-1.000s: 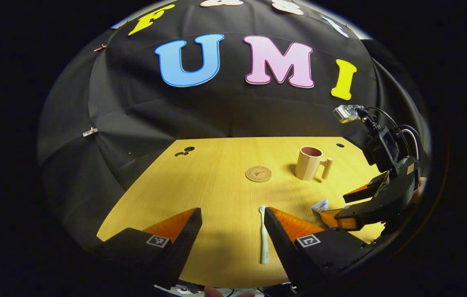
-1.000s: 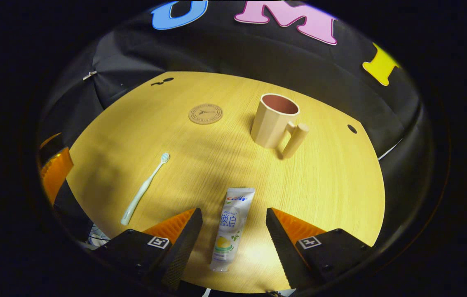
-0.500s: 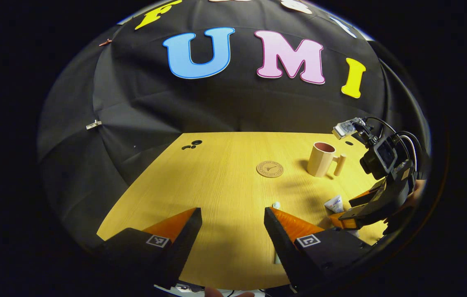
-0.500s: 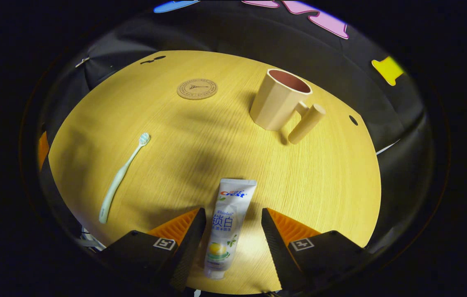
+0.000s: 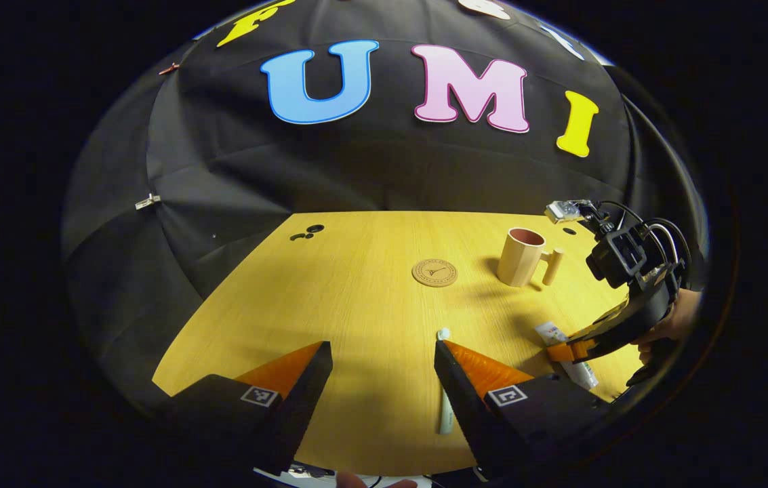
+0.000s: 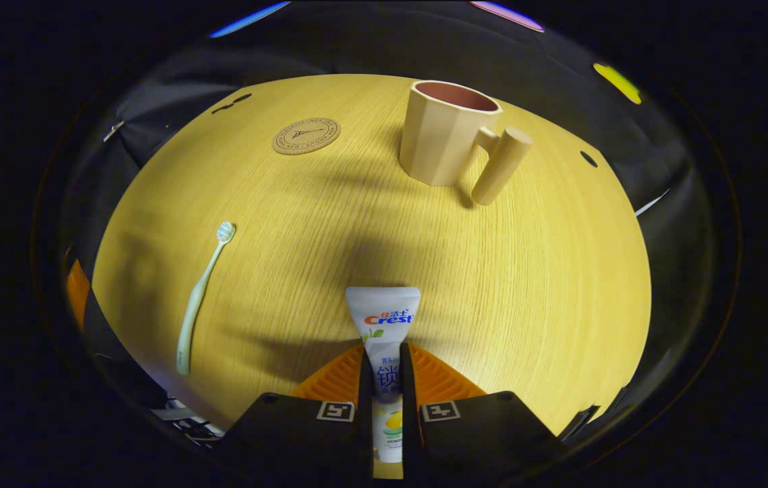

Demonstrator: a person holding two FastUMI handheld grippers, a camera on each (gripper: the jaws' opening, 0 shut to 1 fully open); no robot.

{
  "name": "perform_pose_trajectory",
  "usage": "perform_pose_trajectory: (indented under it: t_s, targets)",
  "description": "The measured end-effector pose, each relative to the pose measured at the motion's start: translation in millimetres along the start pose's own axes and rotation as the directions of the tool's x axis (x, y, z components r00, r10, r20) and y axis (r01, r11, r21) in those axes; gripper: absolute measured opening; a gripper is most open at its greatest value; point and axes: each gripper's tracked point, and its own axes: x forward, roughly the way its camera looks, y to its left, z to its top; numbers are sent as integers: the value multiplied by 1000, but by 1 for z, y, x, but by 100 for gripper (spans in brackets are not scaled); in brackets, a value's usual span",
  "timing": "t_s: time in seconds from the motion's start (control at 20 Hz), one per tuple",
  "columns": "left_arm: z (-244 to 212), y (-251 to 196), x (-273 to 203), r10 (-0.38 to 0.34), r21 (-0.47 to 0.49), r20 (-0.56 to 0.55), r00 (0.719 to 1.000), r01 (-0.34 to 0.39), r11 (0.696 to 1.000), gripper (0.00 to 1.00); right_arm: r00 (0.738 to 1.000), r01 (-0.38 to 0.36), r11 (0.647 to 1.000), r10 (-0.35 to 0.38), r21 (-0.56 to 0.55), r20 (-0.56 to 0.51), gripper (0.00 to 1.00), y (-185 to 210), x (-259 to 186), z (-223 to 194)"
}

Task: Put the toothbrush and toothpaste on the desktop into the cup, then pick up the cup and place it on the coaster on the desktop.

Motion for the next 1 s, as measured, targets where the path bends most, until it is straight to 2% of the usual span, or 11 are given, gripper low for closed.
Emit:
perform_pose_trajectory:
  t_s: [0.2,0.55,0.8,1.0]
  targets:
    - [-2,-21,5,-33,-5,-26,999,33,999,94,993,-117,986,117,114,11,17,-1,-4,-3]
    - [-16,-60,39,-97,-44,-134,986,92,995,92,975,-165,979,143,123,171,17,-25,-34,7]
    - [-39,-78,62,-100,-34,-246,964,94,995,87,969,-183,975,157,129,192,17,-48,-46,0]
    - [-60,-78,72,-61,23,-327,943,72,997,83,965,-200,974,178,107,191,17,-60,-51,-3]
